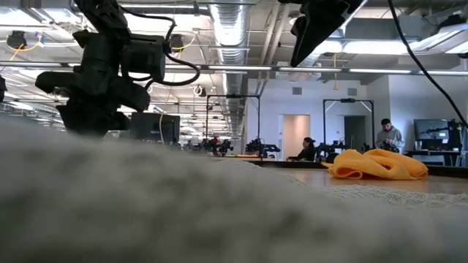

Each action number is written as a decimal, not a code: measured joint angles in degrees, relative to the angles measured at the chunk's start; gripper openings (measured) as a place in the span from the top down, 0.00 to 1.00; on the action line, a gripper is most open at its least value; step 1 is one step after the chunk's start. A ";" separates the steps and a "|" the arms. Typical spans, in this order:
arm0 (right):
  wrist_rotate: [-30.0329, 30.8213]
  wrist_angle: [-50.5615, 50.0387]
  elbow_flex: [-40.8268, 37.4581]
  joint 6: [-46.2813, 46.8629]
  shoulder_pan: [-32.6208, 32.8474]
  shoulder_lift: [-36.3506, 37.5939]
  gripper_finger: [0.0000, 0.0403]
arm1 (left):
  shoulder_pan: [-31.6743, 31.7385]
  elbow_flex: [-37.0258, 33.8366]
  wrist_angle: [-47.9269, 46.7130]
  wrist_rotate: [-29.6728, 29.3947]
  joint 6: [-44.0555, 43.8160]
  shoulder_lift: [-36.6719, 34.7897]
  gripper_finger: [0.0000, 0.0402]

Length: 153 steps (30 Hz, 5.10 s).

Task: Fold microfiber towels
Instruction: Fold the green microfiber towel

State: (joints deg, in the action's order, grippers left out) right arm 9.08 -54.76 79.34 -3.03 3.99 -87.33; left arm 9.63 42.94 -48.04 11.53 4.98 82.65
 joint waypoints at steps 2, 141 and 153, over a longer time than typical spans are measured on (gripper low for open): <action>-0.01 0.23 0.00 0.00 0.00 0.00 0.38 | 0.00 0.00 -0.01 0.00 0.09 0.00 0.87; 16.72 84.61 -3.23 -10.60 -3.02 -42.23 0.63 | -20.52 44.76 -36.43 -15.89 -2.27 -0.11 1.00; 16.57 70.90 -3.29 -16.04 -2.25 -34.02 0.98 | -20.72 41.98 -37.22 -14.86 -4.39 -0.09 1.00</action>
State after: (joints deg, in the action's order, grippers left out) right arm 25.65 16.13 76.05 -19.07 1.74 -121.35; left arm -11.09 84.91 -85.27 -3.33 0.59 82.56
